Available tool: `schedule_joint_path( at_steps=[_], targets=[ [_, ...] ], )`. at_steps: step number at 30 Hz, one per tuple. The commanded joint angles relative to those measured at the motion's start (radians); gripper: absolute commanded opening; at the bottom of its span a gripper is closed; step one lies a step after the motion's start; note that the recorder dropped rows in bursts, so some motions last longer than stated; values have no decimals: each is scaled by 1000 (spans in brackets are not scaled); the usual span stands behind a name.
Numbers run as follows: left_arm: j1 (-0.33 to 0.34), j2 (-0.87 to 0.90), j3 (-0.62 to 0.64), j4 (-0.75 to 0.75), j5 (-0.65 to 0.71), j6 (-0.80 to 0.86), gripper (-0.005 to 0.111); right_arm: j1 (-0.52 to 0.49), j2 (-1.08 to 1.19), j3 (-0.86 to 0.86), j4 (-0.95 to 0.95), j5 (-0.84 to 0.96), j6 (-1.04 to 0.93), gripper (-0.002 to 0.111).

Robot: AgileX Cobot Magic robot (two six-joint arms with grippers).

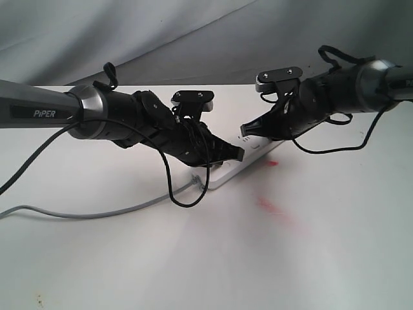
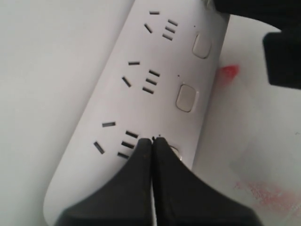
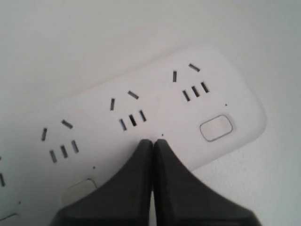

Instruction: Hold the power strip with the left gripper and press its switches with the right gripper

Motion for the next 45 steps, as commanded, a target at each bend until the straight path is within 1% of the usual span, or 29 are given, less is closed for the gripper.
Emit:
schedule_joint_path(
  at_steps=[1,13,21,38,43,45],
  targets=[
    [-5,-3,-5,-5,-6,1,0,8,-63,9,7,27,-19,0],
    [-5,-3,-5,-5,-6,1,0,68,-65,6,10,23,-29,0],
    [-5,-3,-5,-5,-6,1,0,70,-9,9,10,46,-29,0],
    [-5,-3,-5,-5,-6,1,0,75,11,16,10,82,-29,0],
    [-5,-3,-5,-5,-6,1,0,91,11,116,29,-24,-20,0],
    [-5,-3,-5,-5,-6,1,0,91,11,116,29,-24,-20,0]
  ],
)
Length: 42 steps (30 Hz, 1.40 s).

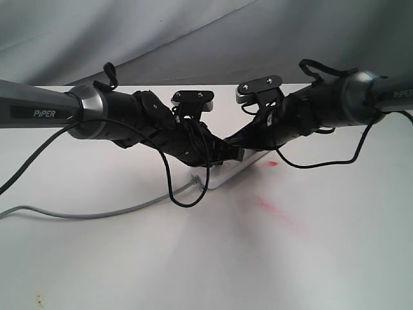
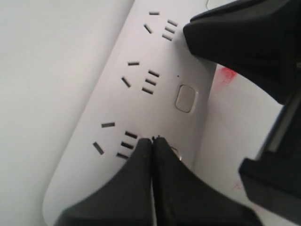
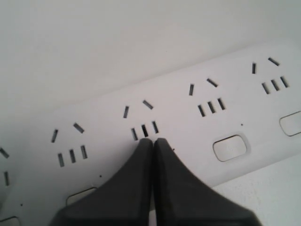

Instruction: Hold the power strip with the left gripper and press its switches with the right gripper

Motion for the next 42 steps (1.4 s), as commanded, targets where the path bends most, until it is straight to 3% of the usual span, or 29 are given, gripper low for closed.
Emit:
schedule_joint_path(
  at_steps=[1,15,26,42],
  targets=[
    [-5,-3,-5,-5,-6,1,0,4,23,37,19,55,7,0],
    [-5,-3,-5,-5,-2,1,0,4,99,37,14,114,25,0],
    [-5,-3,-5,-5,0,-1,0,4,99,37,-198,176,212,0],
    [-5,-3,-5,-5,2,-5,0,4,0,-14,-154,156,212,0]
  ],
)
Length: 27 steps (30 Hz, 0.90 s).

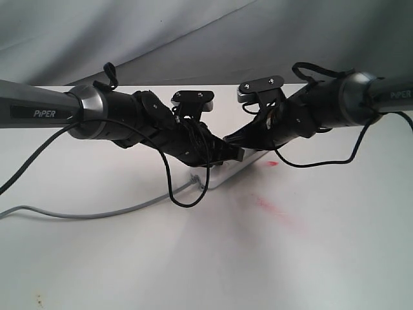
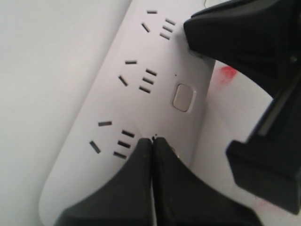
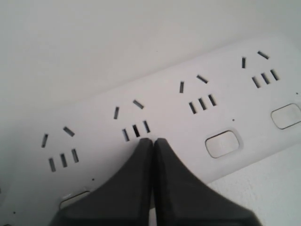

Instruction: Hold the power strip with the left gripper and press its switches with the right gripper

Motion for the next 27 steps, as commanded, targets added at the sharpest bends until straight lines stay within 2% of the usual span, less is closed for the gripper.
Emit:
schedule_joint_path(
  at_steps=[1,16,27],
  targets=[
    [-5,-3,-5,-5,2,-5,0,3,-32,-17,19,136,2,0],
    [-5,-18,-5,-5,2,-3,0,0,-224,-66,-45,258,4,0],
    [-5,-234,19,35,-6,1,0,-41,-407,-59,-58,343,13,0]
  ],
)
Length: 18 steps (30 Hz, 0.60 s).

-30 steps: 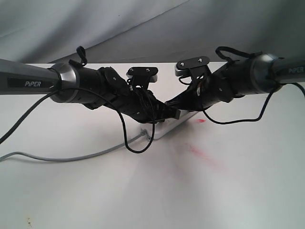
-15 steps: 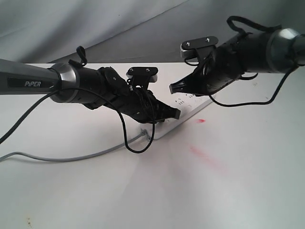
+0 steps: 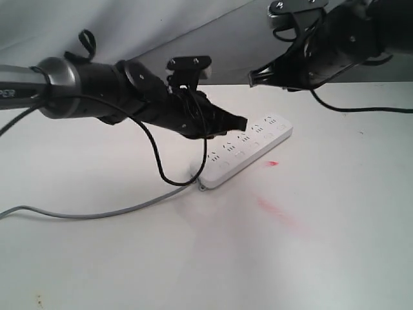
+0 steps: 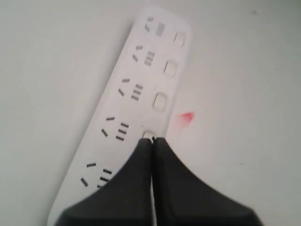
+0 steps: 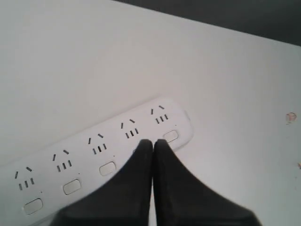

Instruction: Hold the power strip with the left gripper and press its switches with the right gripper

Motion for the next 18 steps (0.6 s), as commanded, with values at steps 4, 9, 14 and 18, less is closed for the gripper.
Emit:
schedule_joint_path(
  at_steps=[4,9,14,18],
  targets=[
    [-5,-182,80,34,-54,-21,0,-24,-147,60,-8,64,15,0],
    [-5,-314,195,39,-103,-42,0,-24,-282,182,-6,58,52,0],
    [-5,-450,302,46,-115,-44,0,-24,-460,315,-3,51,80,0],
    [-5,-561,381,46,-165,-50,0,-24,-606,414,24,51,80,0]
  ],
)
